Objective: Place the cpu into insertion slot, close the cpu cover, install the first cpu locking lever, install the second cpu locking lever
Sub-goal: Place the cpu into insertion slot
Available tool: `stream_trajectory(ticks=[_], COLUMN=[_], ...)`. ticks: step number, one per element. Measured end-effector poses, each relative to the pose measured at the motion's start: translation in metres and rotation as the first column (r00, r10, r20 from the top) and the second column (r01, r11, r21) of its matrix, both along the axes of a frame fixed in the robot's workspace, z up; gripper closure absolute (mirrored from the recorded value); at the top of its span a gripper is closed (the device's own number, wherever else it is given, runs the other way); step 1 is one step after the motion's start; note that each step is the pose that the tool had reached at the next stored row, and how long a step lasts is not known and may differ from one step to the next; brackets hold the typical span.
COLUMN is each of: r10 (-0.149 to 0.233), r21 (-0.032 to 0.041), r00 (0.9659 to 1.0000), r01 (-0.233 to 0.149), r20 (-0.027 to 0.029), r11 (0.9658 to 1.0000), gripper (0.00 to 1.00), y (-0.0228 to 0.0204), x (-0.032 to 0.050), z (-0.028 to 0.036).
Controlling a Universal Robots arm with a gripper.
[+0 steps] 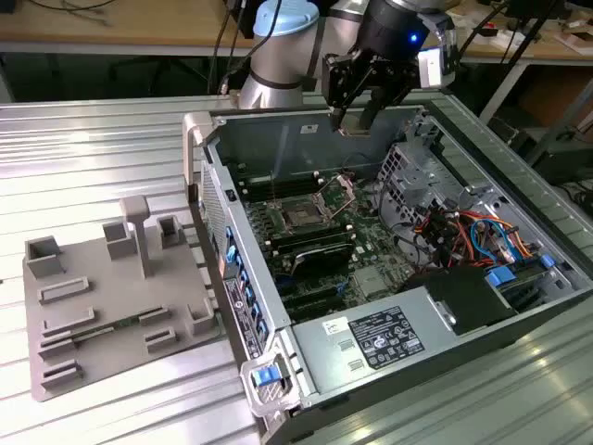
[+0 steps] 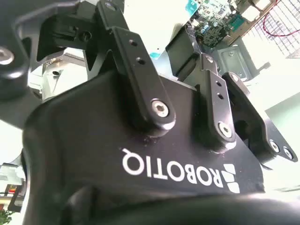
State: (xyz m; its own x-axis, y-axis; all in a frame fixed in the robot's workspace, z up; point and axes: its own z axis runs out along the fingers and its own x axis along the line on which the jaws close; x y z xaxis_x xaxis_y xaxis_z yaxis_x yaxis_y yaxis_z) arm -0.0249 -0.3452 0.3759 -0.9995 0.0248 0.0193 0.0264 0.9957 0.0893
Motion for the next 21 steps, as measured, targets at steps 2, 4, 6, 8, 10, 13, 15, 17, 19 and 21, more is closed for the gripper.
stream_trajectory(ticks=[2, 4, 6, 8, 10, 13, 15, 17, 19, 21], r10=[0.000, 0.000, 0.000, 0.000, 0.000, 0.000, 0.000, 0.000, 0.000, 0.000], r21=[0.0000, 0.0000, -0.0001, -0.0001, 0.0000, 0.0000, 0.0000, 0.0000, -0.0001, 0.0000], r00=[1.0000, 1.0000, 1.0000, 1.0000, 1.0000, 1.0000, 1.0000, 1.0000, 1.0000, 1.0000], r01=[0.000, 0.000, 0.000, 0.000, 0.000, 0.000, 0.000, 0.000, 0.000, 0.000], r20=[0.0000, -0.0001, -0.0001, -0.0001, -0.0001, 0.0000, -0.0001, -0.0001, -0.0001, 0.0000], r11=[1.0000, 1.0000, 1.0000, 1.0000, 1.0000, 1.0000, 1.0000, 1.0000, 1.0000, 1.0000], gripper=[0.45, 0.45, 0.45, 0.45, 0.45, 0.45, 0.45, 0.45, 0.45, 0.45], y=[-0.0001, -0.0005, -0.0008, -0.0010, -0.0010, -0.0011, -0.0011, -0.0011, -0.0011, -0.0011], x=[-0.0005, -0.0007, -0.0006, -0.0006, -0.0006, -0.0006, -0.0006, -0.0006, -0.0006, -0.0006], z=[-0.0006, -0.0011, -0.0018, -0.0022, -0.0026, -0.0031, -0.0037, -0.0040, -0.0042, -0.0045])
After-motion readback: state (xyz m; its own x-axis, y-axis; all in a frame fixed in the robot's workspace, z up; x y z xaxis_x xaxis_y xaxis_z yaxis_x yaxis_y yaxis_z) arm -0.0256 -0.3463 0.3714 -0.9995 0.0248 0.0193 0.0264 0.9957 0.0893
